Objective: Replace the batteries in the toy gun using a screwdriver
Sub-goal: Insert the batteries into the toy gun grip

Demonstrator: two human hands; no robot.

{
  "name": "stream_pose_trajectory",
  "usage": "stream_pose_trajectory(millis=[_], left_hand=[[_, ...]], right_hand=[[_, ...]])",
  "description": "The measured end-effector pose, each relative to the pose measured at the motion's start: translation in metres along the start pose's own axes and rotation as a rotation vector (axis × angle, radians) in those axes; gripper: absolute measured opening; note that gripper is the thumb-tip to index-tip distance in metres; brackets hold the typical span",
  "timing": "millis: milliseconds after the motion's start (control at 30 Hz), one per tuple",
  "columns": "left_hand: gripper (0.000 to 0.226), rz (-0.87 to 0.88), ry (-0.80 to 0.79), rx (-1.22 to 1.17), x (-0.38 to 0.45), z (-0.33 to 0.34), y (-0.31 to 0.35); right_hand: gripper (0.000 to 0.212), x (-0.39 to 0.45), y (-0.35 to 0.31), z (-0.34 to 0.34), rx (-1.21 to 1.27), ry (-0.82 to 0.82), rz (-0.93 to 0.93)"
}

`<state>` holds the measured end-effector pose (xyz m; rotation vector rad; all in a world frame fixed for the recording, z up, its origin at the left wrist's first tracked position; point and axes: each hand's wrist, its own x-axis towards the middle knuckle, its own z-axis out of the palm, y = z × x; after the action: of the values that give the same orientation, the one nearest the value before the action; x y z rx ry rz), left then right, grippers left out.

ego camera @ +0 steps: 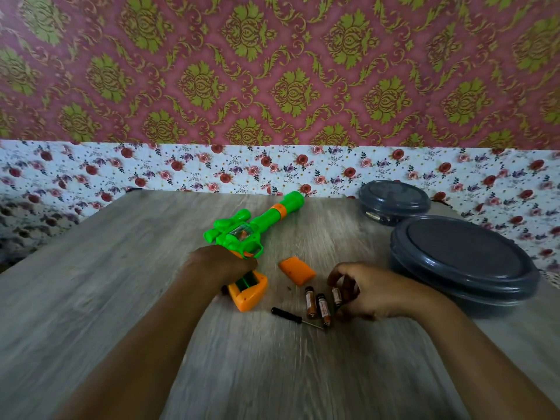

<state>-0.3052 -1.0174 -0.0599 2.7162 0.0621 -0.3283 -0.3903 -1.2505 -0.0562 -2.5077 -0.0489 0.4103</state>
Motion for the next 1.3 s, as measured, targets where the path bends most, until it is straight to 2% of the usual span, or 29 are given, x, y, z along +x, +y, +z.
stream_pose_trajectory(millis=[133,267,400,533,633,767,867,1000,1133,1200,1300], left_hand=[[0.037,-0.082,0.006,-0.459,0.003,0.001,-0.009],[0.032,-0.132,-0.174,-0.928,0.01,0.003,-0.014],[0.023,-0.121,-0.226,-1.217,0.023,0.005,-0.015],[0.024,-0.079,-0.291,-1.531,0.03,0.01,-0.002],[0.027,-0.064,-0.224,-1.58,0.035,0.027,0.003],[0.008,-0.027,-0.098,-1.618,0.031,0.035,0.005],[0.022,0.02,-0.027,-1.665,0.027,0.035,0.004],[0.043,0.128,0.043,-1.669,0.024,0.039,0.001],[0.047,0.123,0.089,-1.686,0.026,0.043,0.002],[0.04,0.147,0.08,-1.714,0.024,0.042,0.003],[0.035,0.142,0.077,-1.745,0.023,0.04,0.003]], right_hand=[[0.042,-0.001,0.002,0.0,0.038,0.026,-0.026],[0.041,0.002,0.007,0.003,0.067,0.109,-0.068],[0.04,0.009,0.011,0.008,0.129,0.234,-0.106],[0.039,0.018,0.014,0.015,0.368,0.359,-0.141],[0.045,0.027,0.017,0.019,0.542,0.445,-0.167],[0.054,0.031,0.021,0.021,0.673,0.532,-0.177],[0.05,0.031,0.018,0.025,0.682,0.611,-0.19],[0.034,0.027,-0.003,0.024,0.743,0.733,-0.258],[0.028,0.02,-0.046,0.006,0.921,0.858,-0.417],[0.03,0.026,-0.07,0.012,0.902,0.825,-0.477],[0.035,0.048,-0.089,0.042,0.716,0.778,-0.463]])
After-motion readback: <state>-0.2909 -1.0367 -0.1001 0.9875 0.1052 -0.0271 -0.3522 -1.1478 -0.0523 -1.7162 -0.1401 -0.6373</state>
